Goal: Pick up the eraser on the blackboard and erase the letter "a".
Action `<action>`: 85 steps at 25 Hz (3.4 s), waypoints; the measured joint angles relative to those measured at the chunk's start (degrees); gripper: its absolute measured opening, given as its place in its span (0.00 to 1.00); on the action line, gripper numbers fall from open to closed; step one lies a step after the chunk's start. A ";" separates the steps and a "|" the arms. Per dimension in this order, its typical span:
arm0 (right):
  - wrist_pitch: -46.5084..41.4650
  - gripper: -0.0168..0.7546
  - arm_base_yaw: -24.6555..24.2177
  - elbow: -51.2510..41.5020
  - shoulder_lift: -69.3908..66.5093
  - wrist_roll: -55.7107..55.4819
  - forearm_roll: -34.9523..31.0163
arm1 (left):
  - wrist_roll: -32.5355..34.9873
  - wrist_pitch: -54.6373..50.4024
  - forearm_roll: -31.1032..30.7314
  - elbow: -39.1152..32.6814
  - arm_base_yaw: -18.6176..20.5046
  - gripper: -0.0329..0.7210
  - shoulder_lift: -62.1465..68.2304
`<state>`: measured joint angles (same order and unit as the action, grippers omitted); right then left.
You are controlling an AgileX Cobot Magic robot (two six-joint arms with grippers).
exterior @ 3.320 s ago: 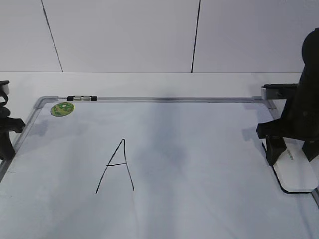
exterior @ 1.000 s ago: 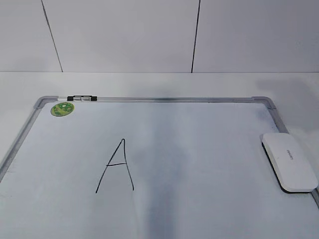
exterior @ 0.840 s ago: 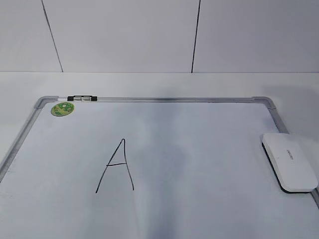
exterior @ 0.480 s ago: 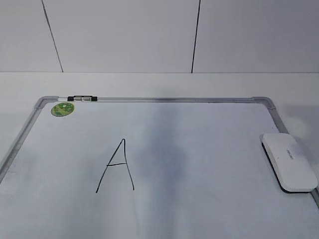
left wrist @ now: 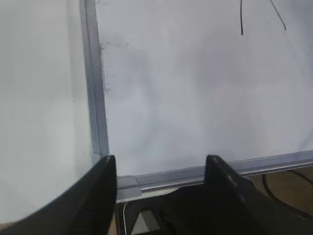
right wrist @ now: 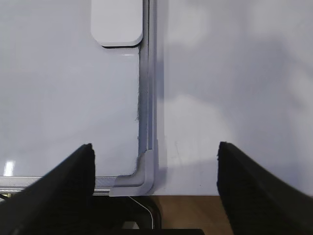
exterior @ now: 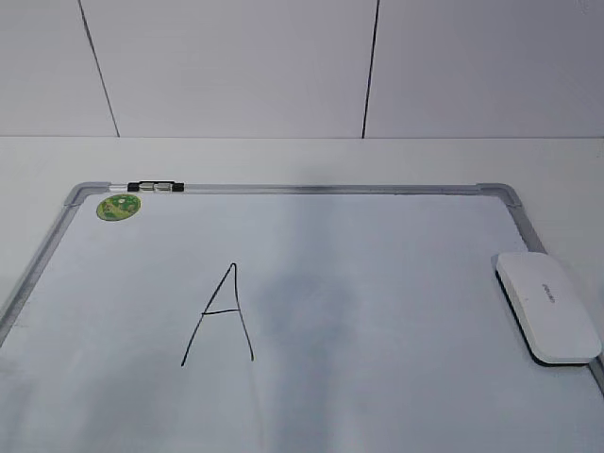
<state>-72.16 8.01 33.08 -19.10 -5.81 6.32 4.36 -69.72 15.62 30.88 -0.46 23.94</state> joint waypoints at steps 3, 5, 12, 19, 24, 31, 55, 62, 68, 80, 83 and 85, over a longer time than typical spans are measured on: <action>-0.25 0.79 0.00 -1.32 4.14 0.00 0.48 | 0.00 1.29 -1.54 0.00 -0.28 0.61 -2.90; -0.35 0.79 0.00 -1.32 5.81 0.00 2.30 | 0.00 1.86 -2.82 0.00 -0.28 0.61 -3.80; 5.37 0.79 0.00 -3.80 6.80 0.00 4.37 | 0.20 5.68 -7.80 -1.47 -2.56 0.60 -4.07; 6.43 0.79 0.00 -4.33 6.80 0.00 4.02 | 0.32 6.47 -9.53 -1.69 -3.06 0.58 -4.07; 6.49 0.79 0.00 -4.33 6.80 0.00 4.02 | 0.32 6.57 -10.30 -1.69 -3.06 0.58 -4.07; 6.72 0.79 0.00 -4.33 6.80 0.00 4.02 | 0.32 6.55 -10.30 -1.69 -3.06 0.57 -4.07; 6.72 0.79 -11.52 -4.33 18.13 0.00 4.02 | 0.32 6.29 -10.40 -1.69 0.77 0.52 -23.34; 6.51 0.79 -11.62 -4.33 20.09 0.00 4.38 | 0.32 6.29 -10.40 -1.77 1.10 0.52 -23.34; 6.51 0.79 -11.62 -4.33 20.09 0.00 4.41 | 0.32 6.29 -10.40 -1.77 1.24 0.50 -23.34; 6.51 0.79 -11.62 -4.33 20.09 0.00 4.41 | 0.32 6.29 -10.40 -1.77 1.24 0.47 -23.34; 6.51 0.79 -11.62 -4.33 20.09 0.00 4.51 | 0.32 6.29 -10.40 -1.77 1.24 0.47 -23.34; 6.51 0.79 -11.62 -4.33 20.09 0.91 4.38 | 0.32 6.29 -10.40 -1.77 1.24 0.46 -23.34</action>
<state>-65.65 -3.61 28.75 0.99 -4.89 10.69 4.68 -63.43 5.22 29.11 0.77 0.60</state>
